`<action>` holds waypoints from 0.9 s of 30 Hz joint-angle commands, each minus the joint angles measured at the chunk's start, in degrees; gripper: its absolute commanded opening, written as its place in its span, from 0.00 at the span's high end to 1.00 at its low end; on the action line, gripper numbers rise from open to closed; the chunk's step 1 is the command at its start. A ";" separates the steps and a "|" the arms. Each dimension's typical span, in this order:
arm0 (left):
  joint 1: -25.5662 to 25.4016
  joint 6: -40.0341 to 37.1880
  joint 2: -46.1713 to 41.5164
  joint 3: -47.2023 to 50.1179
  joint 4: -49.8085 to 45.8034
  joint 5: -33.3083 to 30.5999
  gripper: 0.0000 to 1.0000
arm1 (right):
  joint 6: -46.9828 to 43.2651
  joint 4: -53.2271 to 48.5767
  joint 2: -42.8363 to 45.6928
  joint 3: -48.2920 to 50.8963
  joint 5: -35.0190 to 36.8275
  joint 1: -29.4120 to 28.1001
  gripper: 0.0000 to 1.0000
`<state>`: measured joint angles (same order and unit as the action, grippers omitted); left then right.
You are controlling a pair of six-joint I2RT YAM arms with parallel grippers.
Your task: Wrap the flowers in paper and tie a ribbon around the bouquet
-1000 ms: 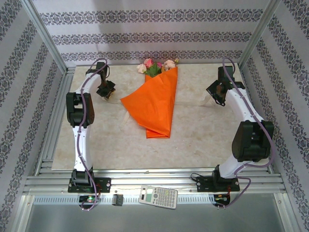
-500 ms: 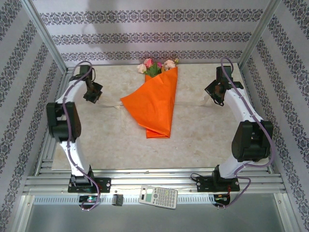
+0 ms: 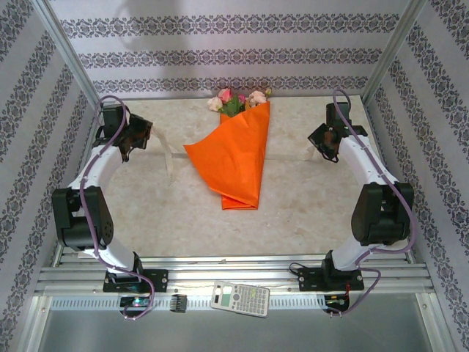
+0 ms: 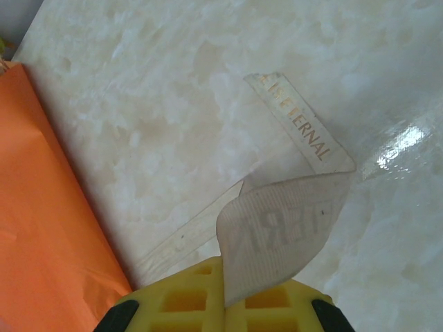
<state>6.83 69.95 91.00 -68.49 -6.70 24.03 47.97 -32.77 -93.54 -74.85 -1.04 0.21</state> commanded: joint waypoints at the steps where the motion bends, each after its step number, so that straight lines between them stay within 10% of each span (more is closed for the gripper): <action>1: -1.29 -1.55 -5.97 1.07 -2.44 6.08 1.00 | -0.60 0.70 -0.93 0.24 -2.44 -0.56 1.00; 13: -1.54 -8.51 -26.82 14.08 -28.40 -2.09 1.00 | -1.81 1.59 -2.79 -1.69 -6.10 -3.37 1.00; 27: -10.73 -13.05 -27.20 5.27 -29.99 -10.96 1.00 | -0.91 5.96 -8.41 -4.77 -10.69 -19.42 1.00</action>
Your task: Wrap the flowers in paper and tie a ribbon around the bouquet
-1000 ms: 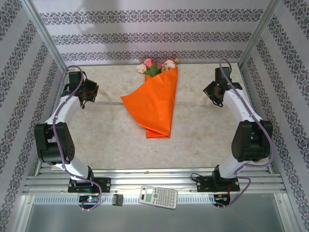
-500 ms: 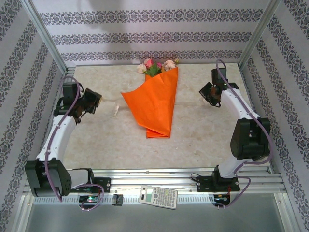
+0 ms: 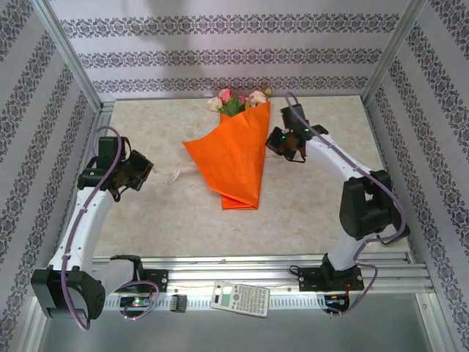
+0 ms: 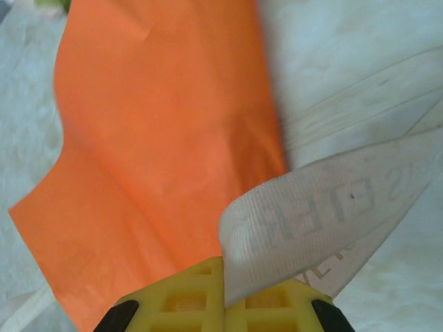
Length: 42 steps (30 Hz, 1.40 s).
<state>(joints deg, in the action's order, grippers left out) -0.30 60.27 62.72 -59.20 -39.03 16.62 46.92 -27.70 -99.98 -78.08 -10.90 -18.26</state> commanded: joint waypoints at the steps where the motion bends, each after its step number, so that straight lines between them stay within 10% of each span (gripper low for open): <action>1: -6.30 -4.18 2.42 -5.60 4.51 -5.19 1.00 | 0.43 0.78 -2.62 -1.78 -0.88 -1.29 1.00; 8: -22.90 -12.32 20.07 -18.88 23.72 -10.54 1.00 | 1.52 -0.73 -6.23 -1.84 -5.15 -1.44 1.00; 18: -31.80 -18.27 58.38 -43.91 29.59 5.00 1.00 | 2.47 -1.42 -0.87 4.37 -1.91 -0.91 1.00; 22: -32.30 -16.21 66.45 -49.03 28.26 7.63 0.76 | 2.60 -1.48 3.02 9.05 -0.24 -0.29 1.00; 29: -33.76 -20.15 69.48 -66.37 6.90 5.87 0.30 | 1.69 -2.01 5.54 12.77 0.18 1.03 1.00; 42: -26.79 -6.29 52.37 -44.90 9.55 5.04 0.35 | 0.59 -2.20 7.76 14.41 1.14 3.14 1.00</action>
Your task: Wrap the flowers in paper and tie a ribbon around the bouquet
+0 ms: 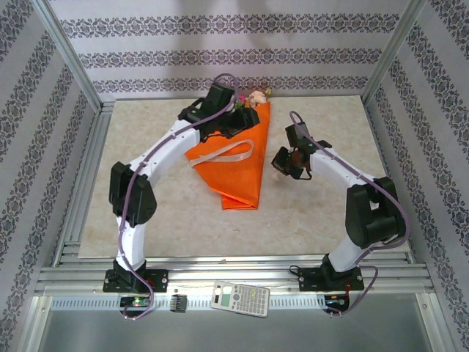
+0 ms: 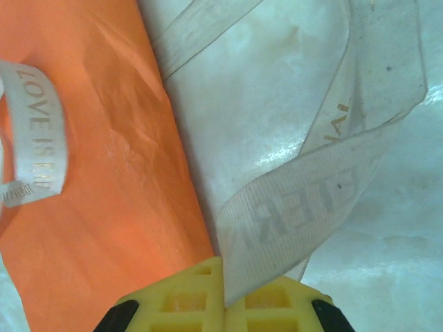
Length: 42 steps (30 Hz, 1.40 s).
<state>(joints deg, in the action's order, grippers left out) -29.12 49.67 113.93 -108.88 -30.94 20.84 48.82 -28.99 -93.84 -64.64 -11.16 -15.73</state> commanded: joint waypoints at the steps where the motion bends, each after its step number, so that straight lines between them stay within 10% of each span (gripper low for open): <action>1: 2.22 4.56 1.40 5.27 3.58 2.15 0.38 | -1.35 -0.97 1.73 0.92 1.47 0.73 1.00; 5: 1.86 1.01 7.87 -5.61 -6.12 3.89 0.43 | -1.61 -1.32 1.77 0.66 1.14 0.83 1.00; 11: -2.64 -12.16 15.35 -20.50 -31.02 -11.03 0.54 | -1.31 -1.05 2.26 1.27 0.66 0.99 1.00; 17: -5.97 -29.85 18.20 -18.29 -26.59 -21.07 0.41 | -1.45 -1.42 2.63 0.83 0.62 1.44 1.00; 27: -6.38 -32.60 26.65 -22.05 -20.42 -24.53 0.39 | -1.36 -2.04 4.69 2.47 0.70 2.26 1.00; 31: -6.39 -31.13 28.39 -22.40 -19.63 -23.37 0.59 | -1.27 -1.94 4.77 2.77 0.53 2.58 1.00; 34: -6.38 -29.53 27.87 -22.69 -19.68 -22.44 0.96 | -1.44 -1.94 4.81 2.66 0.57 2.78 1.00; 42: -6.52 -17.22 19.67 -21.35 -17.67 -13.75 1.00 | -2.14 -2.29 5.15 2.65 0.24 3.62 1.00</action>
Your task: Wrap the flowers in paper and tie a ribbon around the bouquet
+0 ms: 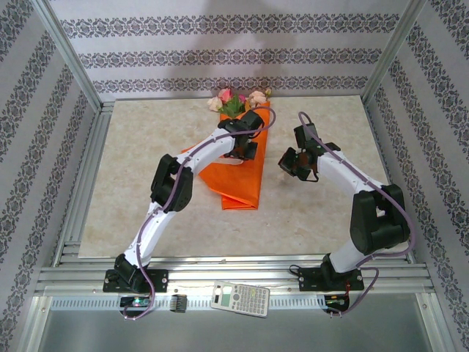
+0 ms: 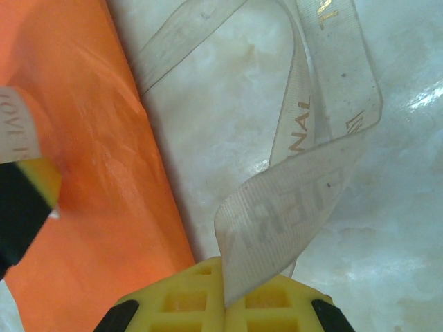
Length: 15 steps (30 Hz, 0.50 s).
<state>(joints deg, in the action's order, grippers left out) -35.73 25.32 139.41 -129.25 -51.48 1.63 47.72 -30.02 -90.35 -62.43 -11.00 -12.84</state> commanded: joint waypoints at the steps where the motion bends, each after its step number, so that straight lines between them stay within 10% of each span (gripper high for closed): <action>1: 0.33 10.05 -6.12 -1.06 4.04 8.65 1.00 | -1.14 -1.29 1.75 0.55 -0.06 0.79 1.00; 7: 3.01 32.49 -3.71 1.30 24.49 25.39 1.00 | -1.26 -1.39 3.09 2.08 -0.32 0.89 1.00; 15: 4.87 56.22 6.56 2.93 56.09 27.47 0.93 | -1.66 -1.95 4.88 2.92 -0.79 1.18 1.00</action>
<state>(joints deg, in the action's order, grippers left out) -31.68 68.25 141.36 -127.92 -9.91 26.61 47.51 -30.59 -87.55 -60.47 -11.42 -12.45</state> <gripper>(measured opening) 0.057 0.051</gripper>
